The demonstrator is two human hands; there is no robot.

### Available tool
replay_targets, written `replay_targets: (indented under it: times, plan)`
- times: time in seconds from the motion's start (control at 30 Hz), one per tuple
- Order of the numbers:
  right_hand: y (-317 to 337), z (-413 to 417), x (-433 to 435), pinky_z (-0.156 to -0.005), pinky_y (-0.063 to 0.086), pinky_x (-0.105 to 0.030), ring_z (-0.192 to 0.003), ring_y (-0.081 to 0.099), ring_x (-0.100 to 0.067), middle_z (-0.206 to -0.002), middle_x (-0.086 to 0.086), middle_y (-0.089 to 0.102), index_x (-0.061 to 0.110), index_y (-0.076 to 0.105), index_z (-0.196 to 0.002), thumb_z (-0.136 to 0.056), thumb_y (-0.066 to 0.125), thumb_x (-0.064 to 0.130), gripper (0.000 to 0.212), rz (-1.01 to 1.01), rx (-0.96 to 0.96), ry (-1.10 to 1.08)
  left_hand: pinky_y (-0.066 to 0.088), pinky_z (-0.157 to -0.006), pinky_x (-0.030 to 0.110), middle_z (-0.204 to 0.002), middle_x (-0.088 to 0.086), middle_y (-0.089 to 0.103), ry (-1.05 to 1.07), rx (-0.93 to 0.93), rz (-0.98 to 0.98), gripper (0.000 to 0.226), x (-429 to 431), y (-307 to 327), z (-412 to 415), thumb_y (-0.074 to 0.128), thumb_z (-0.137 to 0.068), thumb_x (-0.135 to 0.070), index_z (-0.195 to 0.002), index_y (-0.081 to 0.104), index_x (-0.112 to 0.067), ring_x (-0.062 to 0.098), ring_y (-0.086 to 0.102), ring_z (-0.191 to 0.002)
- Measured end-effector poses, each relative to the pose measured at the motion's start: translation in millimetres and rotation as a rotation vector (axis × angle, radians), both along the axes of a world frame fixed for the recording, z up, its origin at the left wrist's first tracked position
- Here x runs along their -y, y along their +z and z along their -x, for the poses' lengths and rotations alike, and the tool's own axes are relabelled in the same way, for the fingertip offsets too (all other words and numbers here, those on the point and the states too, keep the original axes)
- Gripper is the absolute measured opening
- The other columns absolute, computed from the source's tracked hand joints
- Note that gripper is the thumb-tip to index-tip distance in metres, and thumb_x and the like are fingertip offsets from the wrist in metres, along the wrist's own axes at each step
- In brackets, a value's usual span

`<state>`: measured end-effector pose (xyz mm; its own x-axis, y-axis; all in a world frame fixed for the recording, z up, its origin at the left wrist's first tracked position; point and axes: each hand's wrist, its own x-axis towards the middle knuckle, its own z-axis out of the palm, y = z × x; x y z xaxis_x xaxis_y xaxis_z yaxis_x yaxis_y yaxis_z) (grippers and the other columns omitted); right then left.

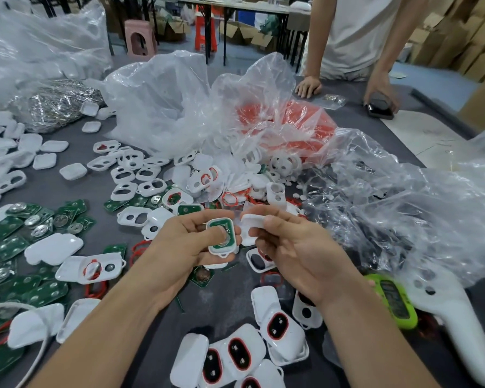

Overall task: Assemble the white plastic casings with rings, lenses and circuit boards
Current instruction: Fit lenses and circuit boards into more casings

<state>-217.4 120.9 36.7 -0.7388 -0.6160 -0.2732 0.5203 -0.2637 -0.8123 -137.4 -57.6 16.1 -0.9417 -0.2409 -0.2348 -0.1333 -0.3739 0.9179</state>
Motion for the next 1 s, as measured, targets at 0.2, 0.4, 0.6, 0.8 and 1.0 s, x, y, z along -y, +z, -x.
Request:
replay_targets:
  times: [0.2, 0.4, 0.6, 0.8, 1.0]
  plan:
    - [-4.9, -9.8, 6.7, -0.072, 0.056, -0.022, -0.095, 0.073, -0.018, -0.112, -0.008, 0.076, 0.009, 0.051, -0.085, -0.083, 0.052, -0.029, 0.038, -0.07, -0.187, -0.011, 0.063, -0.069, 0.034, -0.105, 0.023, 0.076, -0.023, -0.038, 0.039, 0.03, -1.8, -2.7, 0.4, 0.061, -0.093, 0.008, -0.1, 0.081, -0.013, 0.031, 0.074, -0.085]
    - [-9.7, -16.7, 12.6, -0.057, 0.044, -0.024, -0.063, 0.055, -0.014, -0.088, -0.008, 0.072, 0.027, 0.059, -0.079, -0.074, 0.067, 0.0, 0.028, -0.496, -0.651, -0.05, 0.065, -0.074, 0.04, -0.1, 0.015, 0.078, -0.038, -0.092, 0.072, 0.033, -0.4, -2.5, 1.0, 0.06, -0.093, 0.006, -0.098, 0.082, -0.018, 0.027, 0.074, -0.081]
    - [-9.0, -17.0, 14.0, -0.056, 0.043, -0.024, -0.061, 0.056, -0.012, -0.092, -0.003, 0.075, 0.025, 0.057, -0.091, -0.082, 0.059, -0.012, 0.038, -0.477, -0.616, -0.049, 0.06, -0.06, 0.029, -0.093, 0.014, 0.078, 0.025, -0.108, 0.087, 0.03, -1.5, -3.1, 1.2, 0.06, -0.093, 0.008, -0.1, 0.081, -0.013, 0.021, 0.073, -0.075]
    - [-8.8, -10.8, 8.9, -0.072, 0.055, -0.021, -0.092, 0.072, -0.014, -0.114, -0.006, 0.076, 0.013, 0.06, -0.124, -0.079, 0.065, -0.015, 0.054, -0.217, -0.411, 0.081, 0.064, -0.069, 0.035, -0.102, 0.017, 0.078, 0.104, -0.113, 0.09, 0.03, -0.8, -4.6, 1.8, 0.061, -0.093, 0.007, -0.102, 0.08, -0.015, 0.026, 0.074, -0.083]
    - [-16.1, -8.2, 7.7, -0.087, 0.057, -0.039, -0.108, 0.071, -0.019, -0.112, 0.001, 0.077, 0.025, 0.072, -0.113, -0.074, 0.074, -0.002, 0.048, -0.296, -0.465, -0.008, 0.062, -0.067, 0.031, -0.101, 0.014, 0.079, 0.1, -0.128, 0.117, 0.034, -3.1, -2.8, 1.4, 0.059, -0.094, 0.007, -0.102, 0.081, -0.019, 0.024, 0.076, -0.083]
